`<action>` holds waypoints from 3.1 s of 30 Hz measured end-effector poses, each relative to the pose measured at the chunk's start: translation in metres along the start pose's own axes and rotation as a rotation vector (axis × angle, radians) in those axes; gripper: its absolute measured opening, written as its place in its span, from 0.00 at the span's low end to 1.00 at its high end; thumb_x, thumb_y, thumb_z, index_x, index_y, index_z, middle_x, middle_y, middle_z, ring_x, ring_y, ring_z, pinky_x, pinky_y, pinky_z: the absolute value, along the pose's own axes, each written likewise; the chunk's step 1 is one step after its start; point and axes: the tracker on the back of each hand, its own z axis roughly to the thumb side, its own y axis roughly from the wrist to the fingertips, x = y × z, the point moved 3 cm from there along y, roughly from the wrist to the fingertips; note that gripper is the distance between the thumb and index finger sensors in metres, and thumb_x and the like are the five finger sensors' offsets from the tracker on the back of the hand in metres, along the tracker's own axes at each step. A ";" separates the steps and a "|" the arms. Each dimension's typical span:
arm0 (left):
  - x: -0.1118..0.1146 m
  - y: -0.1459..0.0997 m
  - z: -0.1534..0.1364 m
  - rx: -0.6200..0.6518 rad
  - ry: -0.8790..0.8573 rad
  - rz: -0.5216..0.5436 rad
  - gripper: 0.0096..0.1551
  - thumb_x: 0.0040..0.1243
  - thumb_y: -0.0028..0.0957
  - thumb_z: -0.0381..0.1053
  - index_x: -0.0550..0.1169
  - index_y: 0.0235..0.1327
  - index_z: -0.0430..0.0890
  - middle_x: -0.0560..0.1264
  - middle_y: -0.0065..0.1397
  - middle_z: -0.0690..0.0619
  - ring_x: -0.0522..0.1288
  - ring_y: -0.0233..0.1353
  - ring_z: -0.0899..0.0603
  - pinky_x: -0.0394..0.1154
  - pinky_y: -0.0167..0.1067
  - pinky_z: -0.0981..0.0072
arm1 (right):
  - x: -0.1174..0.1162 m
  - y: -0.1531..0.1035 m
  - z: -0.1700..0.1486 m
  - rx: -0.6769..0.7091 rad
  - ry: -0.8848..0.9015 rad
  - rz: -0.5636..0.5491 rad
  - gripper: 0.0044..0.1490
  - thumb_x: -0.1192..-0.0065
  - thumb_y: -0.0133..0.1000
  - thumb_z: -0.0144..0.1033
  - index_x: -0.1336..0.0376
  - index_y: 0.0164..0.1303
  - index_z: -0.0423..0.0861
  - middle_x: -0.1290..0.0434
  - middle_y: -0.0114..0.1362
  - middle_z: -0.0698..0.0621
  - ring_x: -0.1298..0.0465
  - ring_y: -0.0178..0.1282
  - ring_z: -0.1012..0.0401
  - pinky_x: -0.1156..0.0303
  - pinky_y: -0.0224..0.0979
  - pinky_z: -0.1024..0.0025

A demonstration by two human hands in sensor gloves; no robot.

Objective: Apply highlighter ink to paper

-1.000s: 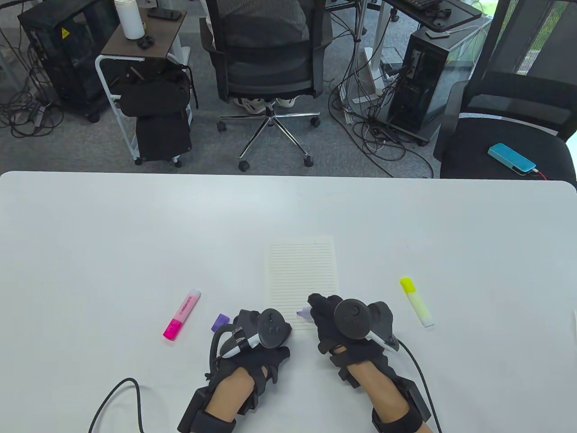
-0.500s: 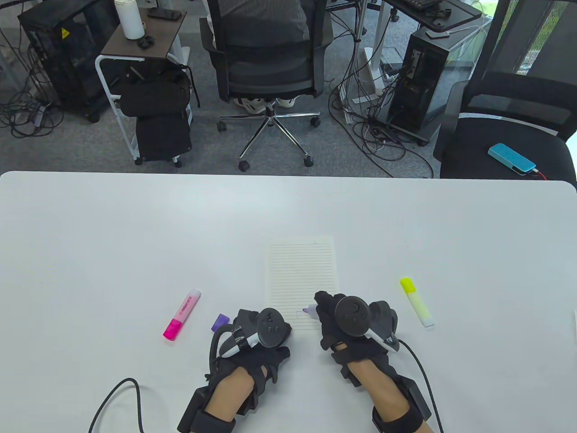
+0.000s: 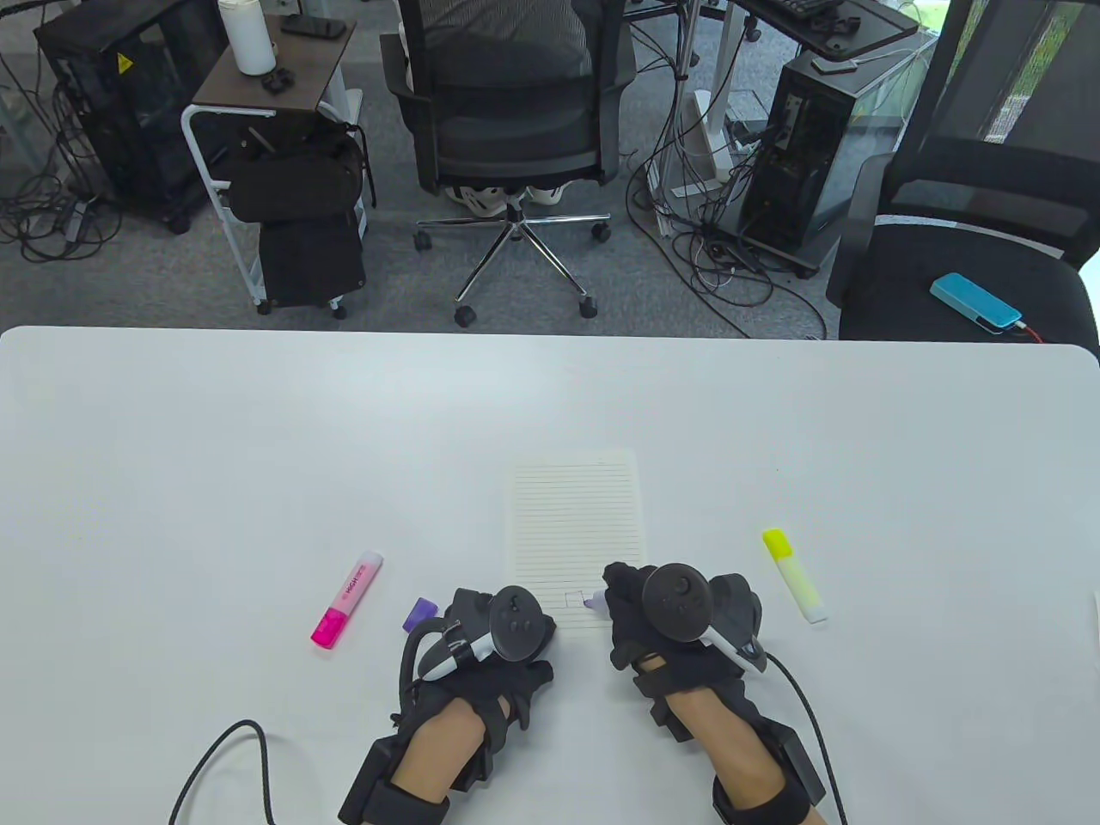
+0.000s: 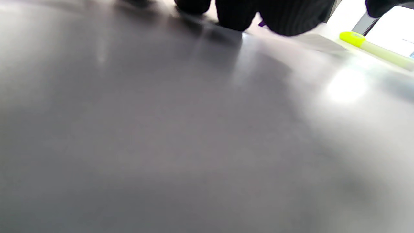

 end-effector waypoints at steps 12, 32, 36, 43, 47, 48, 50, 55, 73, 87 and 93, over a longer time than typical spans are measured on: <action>0.000 0.000 0.000 -0.001 -0.006 -0.011 0.38 0.54 0.48 0.62 0.63 0.75 0.60 0.51 0.84 0.56 0.47 0.82 0.32 0.44 0.71 0.28 | -0.007 0.000 0.008 0.032 0.003 0.027 0.23 0.36 0.66 0.39 0.31 0.70 0.45 0.23 0.56 0.37 0.22 0.36 0.54 0.26 0.62 0.46; 0.001 0.000 0.000 -0.003 -0.009 -0.019 0.38 0.55 0.48 0.62 0.63 0.75 0.60 0.51 0.84 0.56 0.47 0.82 0.32 0.45 0.71 0.28 | -0.005 0.000 0.002 -0.004 0.026 -0.008 0.23 0.37 0.66 0.39 0.32 0.71 0.47 0.23 0.57 0.38 0.22 0.38 0.54 0.26 0.63 0.46; 0.001 0.000 0.000 -0.003 -0.009 -0.020 0.38 0.55 0.48 0.62 0.62 0.75 0.60 0.51 0.84 0.56 0.47 0.82 0.32 0.45 0.71 0.28 | -0.012 0.003 0.003 -0.002 0.020 0.018 0.24 0.37 0.67 0.40 0.33 0.72 0.47 0.24 0.58 0.38 0.22 0.39 0.55 0.26 0.63 0.46; 0.001 0.000 0.000 -0.004 -0.011 -0.024 0.38 0.55 0.48 0.62 0.62 0.75 0.60 0.51 0.84 0.56 0.47 0.82 0.32 0.45 0.71 0.29 | -0.006 0.002 0.002 -0.046 -0.008 -0.001 0.23 0.37 0.67 0.39 0.32 0.71 0.46 0.23 0.56 0.37 0.22 0.37 0.55 0.26 0.62 0.47; 0.001 0.000 0.000 -0.006 -0.008 -0.027 0.38 0.55 0.48 0.62 0.62 0.75 0.60 0.50 0.84 0.56 0.47 0.82 0.32 0.45 0.71 0.29 | -0.014 0.003 0.005 -0.023 0.024 0.016 0.24 0.38 0.67 0.40 0.34 0.72 0.46 0.24 0.58 0.37 0.22 0.38 0.55 0.26 0.63 0.46; 0.001 0.000 -0.001 -0.005 -0.010 -0.028 0.38 0.55 0.48 0.62 0.62 0.75 0.60 0.50 0.84 0.56 0.47 0.82 0.32 0.45 0.71 0.29 | -0.012 0.004 0.005 -0.034 -0.009 0.016 0.24 0.38 0.67 0.40 0.33 0.72 0.47 0.24 0.58 0.37 0.22 0.38 0.55 0.26 0.63 0.46; 0.001 0.000 -0.001 -0.006 -0.014 -0.030 0.39 0.55 0.48 0.62 0.62 0.75 0.60 0.50 0.84 0.56 0.46 0.82 0.32 0.45 0.71 0.29 | -0.008 0.003 0.005 -0.052 -0.024 -0.001 0.24 0.37 0.67 0.39 0.33 0.71 0.46 0.23 0.57 0.37 0.22 0.37 0.55 0.26 0.62 0.46; 0.001 0.000 0.000 -0.007 -0.010 -0.033 0.39 0.55 0.48 0.62 0.62 0.75 0.60 0.50 0.84 0.56 0.46 0.82 0.32 0.45 0.71 0.29 | -0.010 0.004 0.006 -0.039 -0.004 0.006 0.24 0.37 0.67 0.40 0.33 0.71 0.46 0.23 0.57 0.38 0.22 0.37 0.55 0.26 0.63 0.47; 0.002 0.001 -0.001 -0.010 -0.016 -0.041 0.39 0.55 0.48 0.62 0.61 0.76 0.60 0.50 0.84 0.56 0.46 0.82 0.33 0.45 0.71 0.29 | -0.006 0.003 0.000 -0.093 -0.008 -0.002 0.23 0.37 0.67 0.39 0.32 0.70 0.45 0.23 0.56 0.38 0.22 0.36 0.54 0.26 0.62 0.46; 0.002 0.001 -0.001 -0.010 -0.015 -0.046 0.39 0.55 0.48 0.62 0.61 0.75 0.60 0.49 0.84 0.56 0.46 0.82 0.33 0.45 0.71 0.29 | -0.013 0.004 0.004 -0.068 0.015 0.010 0.24 0.38 0.67 0.40 0.33 0.71 0.46 0.23 0.57 0.38 0.22 0.38 0.54 0.27 0.62 0.46; 0.002 0.001 -0.001 -0.010 -0.020 -0.047 0.39 0.55 0.48 0.62 0.61 0.75 0.60 0.49 0.84 0.56 0.46 0.82 0.33 0.45 0.71 0.29 | -0.005 0.003 -0.001 -0.129 -0.037 -0.010 0.23 0.37 0.67 0.40 0.32 0.70 0.44 0.22 0.55 0.38 0.22 0.36 0.55 0.26 0.61 0.46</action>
